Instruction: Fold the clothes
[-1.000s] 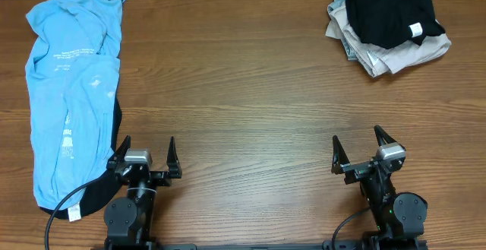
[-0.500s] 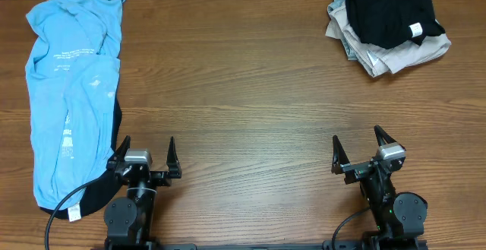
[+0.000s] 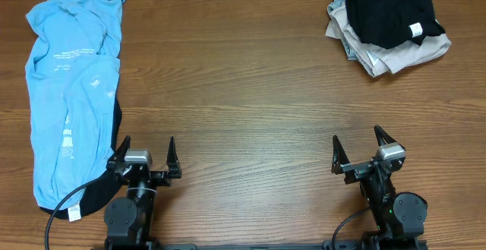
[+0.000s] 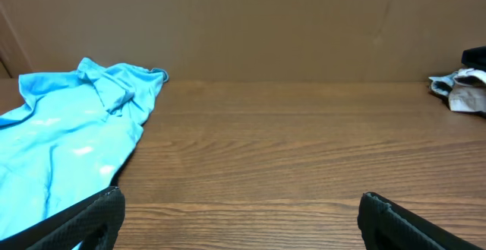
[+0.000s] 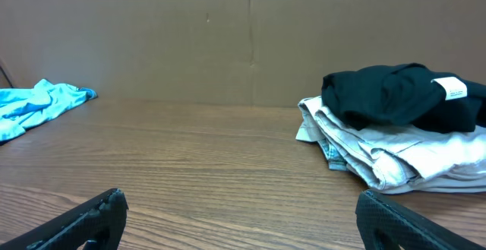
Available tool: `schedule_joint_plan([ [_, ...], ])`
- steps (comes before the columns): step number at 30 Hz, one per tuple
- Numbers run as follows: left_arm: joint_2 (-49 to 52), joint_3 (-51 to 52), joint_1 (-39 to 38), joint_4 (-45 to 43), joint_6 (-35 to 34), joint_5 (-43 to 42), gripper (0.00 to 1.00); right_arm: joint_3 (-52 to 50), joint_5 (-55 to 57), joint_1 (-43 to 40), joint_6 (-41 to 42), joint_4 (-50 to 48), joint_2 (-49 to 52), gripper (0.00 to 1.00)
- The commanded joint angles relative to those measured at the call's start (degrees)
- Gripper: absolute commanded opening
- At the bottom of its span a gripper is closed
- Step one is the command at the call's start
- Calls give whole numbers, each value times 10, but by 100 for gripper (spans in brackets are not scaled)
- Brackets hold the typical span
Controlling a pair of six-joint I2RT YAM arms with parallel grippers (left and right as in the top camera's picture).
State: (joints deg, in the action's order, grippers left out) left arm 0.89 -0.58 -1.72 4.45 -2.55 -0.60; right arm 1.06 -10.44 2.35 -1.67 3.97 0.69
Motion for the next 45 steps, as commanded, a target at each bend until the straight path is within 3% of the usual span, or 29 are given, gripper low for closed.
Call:
schedule_joint_plan([
  [1, -6, 3, 6, -1, 13, 8, 100, -6, 3, 4, 2, -3, -5, 100],
  [23, -6, 3, 6, -26, 12, 18, 100, -6, 28, 3, 2, -78, -5, 100],
  [28, -6, 0, 6, -74, -36, 27, 100, -1, 28, 3, 2, -71, -5, 100],
  [38, -6, -97, 6, -33, -43, 76, 100, 81, 28, 2, 14, -10, 0, 100],
  [42, -6, -145, 6, 16, -43, 76, 100, 134, 26, 2, 14, -7, 42, 100],
  [45, -6, -165, 6, -20, -24, 83, 100, 191, 0, 2, 13, -1, 100, 100],
])
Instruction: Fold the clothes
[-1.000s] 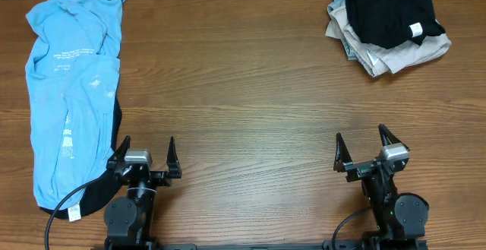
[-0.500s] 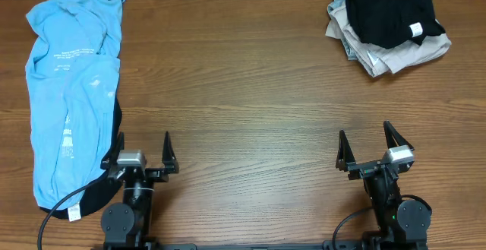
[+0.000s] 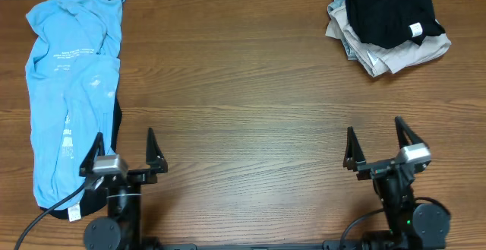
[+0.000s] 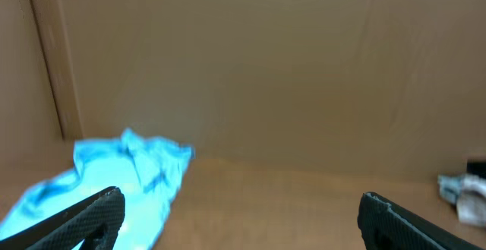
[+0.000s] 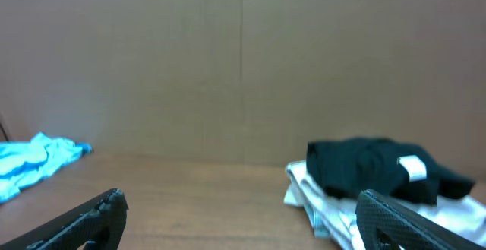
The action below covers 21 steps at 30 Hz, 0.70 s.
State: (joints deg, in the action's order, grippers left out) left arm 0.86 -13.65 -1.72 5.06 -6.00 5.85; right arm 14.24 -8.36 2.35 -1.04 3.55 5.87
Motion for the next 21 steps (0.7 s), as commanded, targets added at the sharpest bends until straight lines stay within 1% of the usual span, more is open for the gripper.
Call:
schedule_joint_plan([
  [1, -5, -37, 6, -50, 11, 25, 100, 84, -34, 2, 7, 9, 74, 100],
  [4, -5, -39, 6, -118, 11, 21, 100, 174, -60, 2, 7, 48, 160, 100],
  [5, -5, -42, 6, -124, 11, 20, 100, 210, -65, 2, 7, 67, 191, 100],
  [7, 0, -62, 6, -86, 10, 20, 100, 289, -77, 2, 7, 115, 252, 100],
  [11, 49, -141, 6, 44, 10, 16, 100, 456, -87, 2, 6, 238, 366, 100],
  [12, 72, -164, 6, 68, 11, 16, 100, 499, -90, 2, 6, 270, 391, 100],
  [13, 124, -209, 6, 100, 11, 16, 100, 579, -101, 2, 7, 328, 446, 100],
  [14, 157, -236, 6, 116, 11, 16, 100, 620, -109, 2, 6, 358, 474, 100],
  [15, 217, -286, 6, 146, 11, 6, 100, 687, -120, 2, 6, 405, 522, 100],
  [19, 375, -435, 6, 250, 12, -42, 100, 800, -120, 2, 6, 494, 613, 100],
  [21, 452, -513, 6, 313, 17, -57, 100, 833, -122, 2, 7, 519, 649, 100],
])
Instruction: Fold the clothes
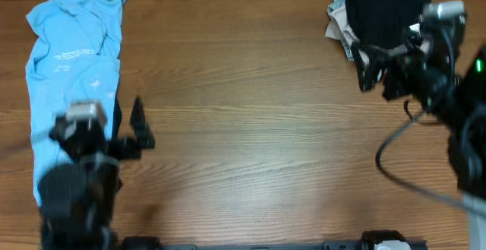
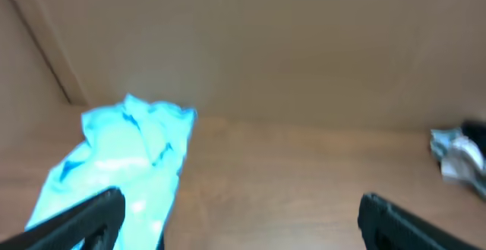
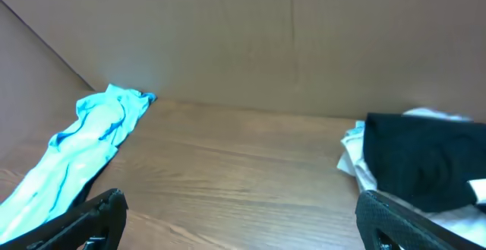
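Observation:
A light blue shirt (image 1: pixel 72 68) lies stretched out along the table's left side, with a dark garment showing under its right edge. At the back right a black garment (image 1: pixel 383 14) lies on top of a crumpled beige pile (image 1: pixel 338 18). My left gripper (image 2: pixel 241 219) is open and empty, raised beside the blue shirt's (image 2: pixel 121 159) lower right edge. My right gripper (image 3: pixel 241 219) is open and empty, raised in front of the pile, with the black garment (image 3: pixel 425 159) at its right.
The wooden table (image 1: pixel 243 128) is bounded at the back by a brown cardboard wall (image 3: pixel 228 37). The right arm's cables (image 1: pixel 395 159) hang over the table's right side.
Both arms have moved up and away from the front edge. The left gripper now stands by the blue shirt, the right one by the clothes pile. The clothes have not moved.
Both grippers first stood low at the front edge, open, facing the back wall. Then they were a little further apart and tilted upward. Now each is raised near its own side's clothes, still open and empty.

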Available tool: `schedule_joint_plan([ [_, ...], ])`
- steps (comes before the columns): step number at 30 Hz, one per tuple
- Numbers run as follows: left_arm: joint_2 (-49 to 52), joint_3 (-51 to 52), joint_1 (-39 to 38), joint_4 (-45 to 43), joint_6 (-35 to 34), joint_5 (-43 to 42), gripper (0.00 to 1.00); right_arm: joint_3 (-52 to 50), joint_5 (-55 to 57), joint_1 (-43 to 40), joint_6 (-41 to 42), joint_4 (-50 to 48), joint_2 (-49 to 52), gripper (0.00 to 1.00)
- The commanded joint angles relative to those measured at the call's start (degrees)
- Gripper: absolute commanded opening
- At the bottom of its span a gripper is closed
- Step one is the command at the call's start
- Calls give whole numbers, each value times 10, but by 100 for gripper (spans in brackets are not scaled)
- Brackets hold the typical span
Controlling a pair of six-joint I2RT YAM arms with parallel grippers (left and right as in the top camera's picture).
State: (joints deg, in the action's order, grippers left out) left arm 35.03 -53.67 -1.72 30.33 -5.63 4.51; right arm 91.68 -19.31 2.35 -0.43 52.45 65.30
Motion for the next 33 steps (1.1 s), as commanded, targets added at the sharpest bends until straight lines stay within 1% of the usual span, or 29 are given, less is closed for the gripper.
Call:
schedule_joint_plan([
  [1, 146, -151, 6, 93, 19, -56, 100, 67, -18, 2, 1, 35, 70, 100],
  [5, 313, -338, 6, 269, 62, -120, 100, 69, -47, 2, 1, 26, 110, 100],
  [7, 387, -413, 6, 345, 85, -114, 100, 69, -59, 2, 1, 24, 126, 100],
  [8, 422, -444, 6, 373, 100, -106, 100, 69, -65, 2, 1, 23, 133, 100],
  [9, 449, -460, 6, 383, 102, -103, 100, 69, -65, 2, 1, 23, 141, 100],
  [12, 521, -472, 6, 412, 102, -103, 100, 69, -65, 2, 1, 31, 162, 100],
  [16, 608, -471, 7, 416, 120, -103, 100, 69, -65, 2, 1, 52, 188, 99],
  [19, 642, -471, 28, 400, 121, -88, 100, 69, -63, 2, 0, 65, 207, 99],
  [21, 654, -471, 60, 381, 121, -88, 100, 69, -63, 2, 0, 72, 218, 98],
  [24, 664, -471, 131, 346, 126, -97, 100, 68, -63, 3, -2, 83, 235, 95],
  [28, 692, -471, 226, 295, 147, -139, 100, 61, -63, 9, -2, 85, 253, 95],
  [33, 754, -471, 291, 244, 151, -130, 100, 58, -51, 31, -11, 92, 280, 92],
])
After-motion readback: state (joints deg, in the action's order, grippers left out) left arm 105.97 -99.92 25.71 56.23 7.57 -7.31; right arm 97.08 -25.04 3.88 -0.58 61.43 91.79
